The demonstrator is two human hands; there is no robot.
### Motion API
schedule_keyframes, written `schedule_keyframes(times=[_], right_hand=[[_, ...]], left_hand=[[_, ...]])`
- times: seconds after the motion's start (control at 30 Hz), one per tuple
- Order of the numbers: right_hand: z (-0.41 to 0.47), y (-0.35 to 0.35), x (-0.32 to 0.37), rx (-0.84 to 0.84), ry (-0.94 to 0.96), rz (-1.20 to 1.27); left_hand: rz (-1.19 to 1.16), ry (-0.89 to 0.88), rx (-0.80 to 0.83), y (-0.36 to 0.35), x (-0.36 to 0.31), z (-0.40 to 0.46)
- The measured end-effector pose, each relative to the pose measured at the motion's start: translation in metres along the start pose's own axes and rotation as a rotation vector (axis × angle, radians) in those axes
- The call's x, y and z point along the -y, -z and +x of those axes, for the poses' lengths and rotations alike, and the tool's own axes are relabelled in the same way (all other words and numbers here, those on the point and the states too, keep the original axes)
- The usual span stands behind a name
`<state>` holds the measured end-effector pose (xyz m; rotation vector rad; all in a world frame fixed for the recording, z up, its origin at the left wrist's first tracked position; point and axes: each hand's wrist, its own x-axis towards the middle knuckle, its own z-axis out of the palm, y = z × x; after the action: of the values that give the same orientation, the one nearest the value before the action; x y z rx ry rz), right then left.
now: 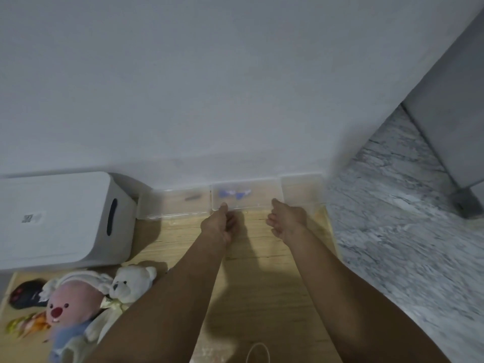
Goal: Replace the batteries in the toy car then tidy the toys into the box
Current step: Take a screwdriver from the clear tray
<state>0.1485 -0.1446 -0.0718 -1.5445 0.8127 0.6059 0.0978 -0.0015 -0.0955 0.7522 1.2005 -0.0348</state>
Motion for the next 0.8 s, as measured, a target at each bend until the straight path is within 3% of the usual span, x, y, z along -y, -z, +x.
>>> schedule_keyframes(times=[0.1, 0.37, 0.8], right_hand=[[-0.004, -0.011, 0.002, 0.126, -0.108, 0.077], [-0.004, -0.019, 0.001, 0.097, -0.153, 0.134], [-0.01, -0.018, 0.003, 0.044, -0.061, 0.143]], left_hand=[[0.017, -0.008, 0.012, -0.001, 0.0, 0.001], [-0.069, 0.031, 0.093, 0.001, -0.002, -0.003], [-0.151, 0.056, 0.099, -0.005, -0.012, -0.016]])
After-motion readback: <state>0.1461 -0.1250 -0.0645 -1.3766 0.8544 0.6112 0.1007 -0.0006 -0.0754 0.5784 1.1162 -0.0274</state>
